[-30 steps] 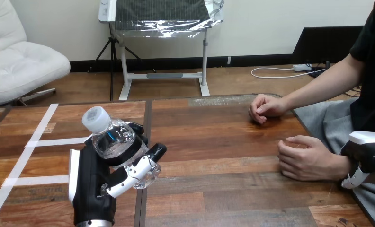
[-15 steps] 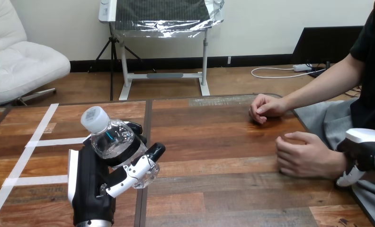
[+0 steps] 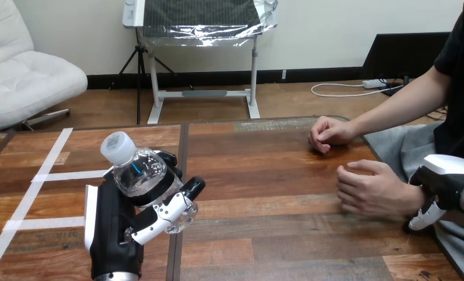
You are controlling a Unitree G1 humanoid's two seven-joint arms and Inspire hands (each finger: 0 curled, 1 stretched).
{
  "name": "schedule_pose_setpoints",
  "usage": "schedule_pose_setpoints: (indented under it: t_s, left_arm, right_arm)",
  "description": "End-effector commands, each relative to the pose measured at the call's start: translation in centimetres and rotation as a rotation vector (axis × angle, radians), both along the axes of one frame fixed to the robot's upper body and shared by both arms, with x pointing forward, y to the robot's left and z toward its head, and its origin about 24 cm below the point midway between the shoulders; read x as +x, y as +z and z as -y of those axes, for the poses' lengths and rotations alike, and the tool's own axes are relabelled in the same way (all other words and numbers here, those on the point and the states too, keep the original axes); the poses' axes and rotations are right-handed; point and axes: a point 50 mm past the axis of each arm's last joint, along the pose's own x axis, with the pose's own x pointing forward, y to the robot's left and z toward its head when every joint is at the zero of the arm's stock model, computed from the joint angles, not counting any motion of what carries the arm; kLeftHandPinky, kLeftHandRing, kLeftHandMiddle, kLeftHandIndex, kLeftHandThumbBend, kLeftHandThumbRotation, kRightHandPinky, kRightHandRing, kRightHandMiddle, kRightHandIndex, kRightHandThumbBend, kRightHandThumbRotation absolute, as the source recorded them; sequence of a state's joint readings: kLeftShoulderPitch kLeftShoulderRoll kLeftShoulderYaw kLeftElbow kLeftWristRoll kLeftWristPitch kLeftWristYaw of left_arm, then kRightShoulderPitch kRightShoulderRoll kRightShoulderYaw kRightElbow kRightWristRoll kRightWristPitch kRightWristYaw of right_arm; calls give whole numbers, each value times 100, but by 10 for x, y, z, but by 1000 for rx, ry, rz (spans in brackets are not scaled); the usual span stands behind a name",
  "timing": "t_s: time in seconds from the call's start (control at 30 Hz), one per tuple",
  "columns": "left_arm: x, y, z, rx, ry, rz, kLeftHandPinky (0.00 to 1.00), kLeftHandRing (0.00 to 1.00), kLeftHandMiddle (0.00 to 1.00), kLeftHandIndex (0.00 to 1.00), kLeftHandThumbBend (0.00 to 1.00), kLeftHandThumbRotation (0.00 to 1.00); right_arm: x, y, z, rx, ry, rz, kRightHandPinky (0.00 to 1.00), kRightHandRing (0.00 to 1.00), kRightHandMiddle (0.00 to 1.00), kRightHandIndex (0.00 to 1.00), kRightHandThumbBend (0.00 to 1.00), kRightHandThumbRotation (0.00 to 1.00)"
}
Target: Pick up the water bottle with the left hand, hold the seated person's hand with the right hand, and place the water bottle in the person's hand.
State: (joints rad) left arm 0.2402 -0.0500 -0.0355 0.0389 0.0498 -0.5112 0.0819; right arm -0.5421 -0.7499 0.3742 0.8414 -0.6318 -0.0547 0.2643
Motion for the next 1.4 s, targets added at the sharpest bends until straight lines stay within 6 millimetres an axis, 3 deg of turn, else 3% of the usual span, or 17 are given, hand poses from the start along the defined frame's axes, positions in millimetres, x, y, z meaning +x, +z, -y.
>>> schedule_pose_setpoints:
  t_s: [0.0, 0.5, 0.9, 1.37]
  left_arm:
    - [13, 20, 9, -6, -42, 109, 46, 45, 46, 50, 63, 0]
    - [27, 26, 22, -15, -89, 100, 47, 45, 46, 49, 66, 0]
    - [41, 35, 37, 19, -147, 109, 46, 44, 45, 48, 67, 0]
    - [58, 47, 59, 34, -236, 121, 44, 43, 44, 48, 66, 0]
  right_arm:
    - [1, -5, -19, 77, 58, 23, 25, 37, 49, 49, 61, 0]
    - [2, 8, -20, 97, 71, 101, 30, 40, 50, 53, 66, 0]
    - [5, 20, -22, 81, 83, 145, 23, 33, 44, 47, 67, 0]
    - [4, 33, -27, 99, 119, 204, 23, 32, 42, 46, 70, 0]
